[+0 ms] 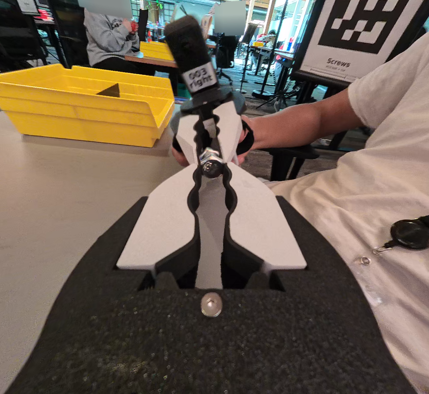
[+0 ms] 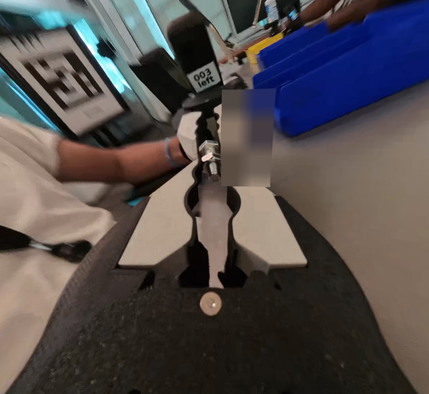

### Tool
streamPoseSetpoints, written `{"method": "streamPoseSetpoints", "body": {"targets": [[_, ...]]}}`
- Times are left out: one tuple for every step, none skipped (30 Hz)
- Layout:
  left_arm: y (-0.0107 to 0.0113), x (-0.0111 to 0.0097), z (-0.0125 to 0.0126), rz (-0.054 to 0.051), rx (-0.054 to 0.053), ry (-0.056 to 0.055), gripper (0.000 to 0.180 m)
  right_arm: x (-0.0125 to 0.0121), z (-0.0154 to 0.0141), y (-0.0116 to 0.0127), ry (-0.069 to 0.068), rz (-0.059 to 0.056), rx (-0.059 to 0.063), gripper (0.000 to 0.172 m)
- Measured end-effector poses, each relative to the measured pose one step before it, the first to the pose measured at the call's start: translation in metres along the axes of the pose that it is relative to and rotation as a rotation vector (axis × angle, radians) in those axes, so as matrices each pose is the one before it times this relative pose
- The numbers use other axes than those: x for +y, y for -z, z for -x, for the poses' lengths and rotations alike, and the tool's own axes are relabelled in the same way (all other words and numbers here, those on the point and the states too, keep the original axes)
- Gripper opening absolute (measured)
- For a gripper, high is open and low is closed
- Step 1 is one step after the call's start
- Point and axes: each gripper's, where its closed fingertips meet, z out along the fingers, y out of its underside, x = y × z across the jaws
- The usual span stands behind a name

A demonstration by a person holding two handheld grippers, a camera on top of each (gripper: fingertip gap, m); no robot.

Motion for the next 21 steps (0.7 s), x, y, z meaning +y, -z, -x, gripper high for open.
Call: {"method": "streamPoseSetpoints", "body": {"targets": [[-0.00048,-0.00031,-0.00185,-0.003,0.0192,0.0194,0.017,0.00076,0.00053,0.00076,0.1763,0.0307,0.0631,0.017],[-0.00066,-0.00022,-0.00205,-0.0011,0.0169,0.0162,0.017,0.00068,0.00034,0.00097,0.1875,0.0318,0.0666,0.017],[-0.00079,0.00045,-0.00164,0.0023,0.0129,0.0127,0.017,0.00105,0.00023,0.00109,0.1906,0.037,0.0687,0.017],[-0.00108,0.00116,-0.00136,0.0059,0.0091,0.0088,0.017,0.00134,0.0002,0.00125,0.1835,0.0433,0.0729,0.017],[-0.00102,0.00128,-0.00074,0.0066,0.0042,0.0062,0.017,0.00144,-0.00036,0.00095,0.1809,0.048,0.0755,0.017],[-0.00083,0.00159,0.00007,0.0079,0.0004,0.0062,0.017,0.00154,-0.0017,0.00089,0.1844,0.0499,0.0808,0.017],[-0.00054,0.00048,0.00036,0.0011,0.0008,0.0087,0.017,0.00069,-0.00254,0.00051,0.1752,0.0444,0.0855,0.017],[-0.00014,-0.00032,0.00004,-0.0034,0.0046,0.0107,0.017,-0.00004,-0.00247,0.00045,0.1609,0.0374,0.0853,0.017],[0.00029,-0.00078,-0.0003,-0.006,0.0069,0.0091,0.017,-0.00077,-0.00259,0.00018,0.1394,0.0269,0.0791,0.017],[0.00055,-0.00057,-0.00011,-0.0033,0.0027,0.0037,0.017,-0.00008,-0.0008,-0.0003,0.1021,0.0188,0.0543,0.017],[0.00086,0.00036,0.00073,0.0015,-0.0045,-0.0016,0.017,0.00061,0.00153,-0.00075,0.0429,0.0088,0.018,0.017],[0.00114,0.00003,0.00124,-0.0003,-0.0072,-0.0017,0.017,0.00005,0.00131,0.00041,-0.0057,-0.0044,-0.0002,0.02],[0.00143,-0.00138,0.00112,-0.0084,-0.0064,0.0001,0.017,-0.00088,0.00023,0.00115,-0.0385,-0.0167,-0.0127,0.026],[0.00179,-0.00246,0.00095,-0.0137,-0.0045,0.0001,0.017,0.0009,-0.00271,0.00016,-0.0812,-0.0076,-0.0126,0.031],[0.00195,-0.00289,0.00095,-0.015,-0.0051,-0.0024,0.017,0.0021,-0.0038,-0.00077,-0.1183,-0.0029,-0.0214,0.038],[0.00189,-0.0026,0.00134,-0.0133,-0.0076,-0.0049,0.017,0.00243,-0.00344,-0.00081,-0.1384,-0.0053,-0.0336,0.045],[0.00176,-0.00194,0.00122,-0.0105,-0.0074,-0.0053,0.017,0.00222,-0.00329,-0.00032,-0.1535,-0.0115,-0.0378,0.046],[0.00158,-0.00141,0.00133,-0.0084,-0.007,-0.006,0.017,0.00172,-0.00077,-0.00009,-0.1692,-0.0164,-0.0589,0.046],[0.00127,-0.00138,0.00147,-0.0078,-0.01,-0.0082,0.017,0.00232,0.00268,-0.00048,-0.1865,-0.0125,-0.087,0.043],[0.0011,-0.00159,0.00135,-0.0088,-0.0102,-0.01,0.017,0.00314,0.00302,-0.00113,-0.2002,-0.007,-0.0954,0.042],[0.00082,-0.00155,0.00081,-0.0087,-0.0072,-0.0107,0.017,0.00254,0.0008,-0.00186,-0.1997,-0.0096,-0.0852,0.042]]}}
